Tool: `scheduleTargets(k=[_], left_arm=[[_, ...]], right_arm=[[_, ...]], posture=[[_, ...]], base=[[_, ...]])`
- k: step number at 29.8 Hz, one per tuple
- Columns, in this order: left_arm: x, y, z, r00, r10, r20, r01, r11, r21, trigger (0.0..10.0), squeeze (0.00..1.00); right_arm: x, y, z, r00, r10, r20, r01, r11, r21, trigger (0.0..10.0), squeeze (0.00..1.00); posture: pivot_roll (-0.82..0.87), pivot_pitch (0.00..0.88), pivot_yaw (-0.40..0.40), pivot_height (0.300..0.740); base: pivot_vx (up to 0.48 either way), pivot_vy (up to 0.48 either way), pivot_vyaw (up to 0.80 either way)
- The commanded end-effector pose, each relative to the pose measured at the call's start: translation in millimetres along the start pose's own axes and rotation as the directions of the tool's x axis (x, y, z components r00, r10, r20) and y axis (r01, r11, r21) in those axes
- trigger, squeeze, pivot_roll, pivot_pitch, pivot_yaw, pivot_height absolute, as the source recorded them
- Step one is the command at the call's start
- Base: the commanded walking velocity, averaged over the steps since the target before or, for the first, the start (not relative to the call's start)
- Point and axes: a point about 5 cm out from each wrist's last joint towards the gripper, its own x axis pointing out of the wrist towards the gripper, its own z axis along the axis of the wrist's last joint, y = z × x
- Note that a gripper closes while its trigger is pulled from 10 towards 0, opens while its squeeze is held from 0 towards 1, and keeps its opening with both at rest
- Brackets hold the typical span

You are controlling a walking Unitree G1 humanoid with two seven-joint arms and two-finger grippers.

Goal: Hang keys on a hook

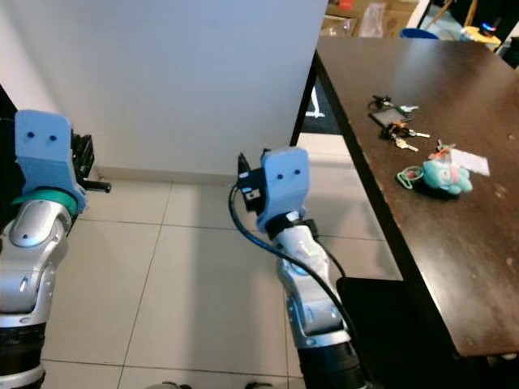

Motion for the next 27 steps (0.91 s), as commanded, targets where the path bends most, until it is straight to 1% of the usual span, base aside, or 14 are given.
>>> scheduleTargets(k=[1, 10, 27], left_arm=[[0.1, -0.9, -2.9, 1.0, -0.002, -0.006, 0.002, 1.0, 0.01, 10.0, 0.0], [1.2, -1.1, -2.6, 1.0, 0.0, -0.004, 0.0, 1.0, 0.009, 10.0, 0.0], [1.5, -0.5, -2.7, 1.0, 0.003, -0.003, -0.003, 1.0, 0.01, 10.0, 0.0]], right_arm=[[-2.7, -0.8, -6.7, 1.0, -0.009, -0.024, 0.009, 1.0, 0.006, 10.0, 0.0], [-2.1, -0.4, -8.0, 1.0, -0.008, -0.028, 0.008, 1.0, 0.006, 10.0, 0.0], [-2.1, 0.1, -8.7, 1.0, -0.007, -0.028, 0.007, 1.0, 0.008, 10.0, 0.0]], posture=[[0.1, 0.011, 0.08, 0.74], [0.1, 0.01, 0.081, 0.74], [0.1, 0.011, 0.082, 0.74]], base=[[0.379, 0.0, 0.0], [0.383, 0.0, 0.0], [0.433, 0.0, 0.0]])
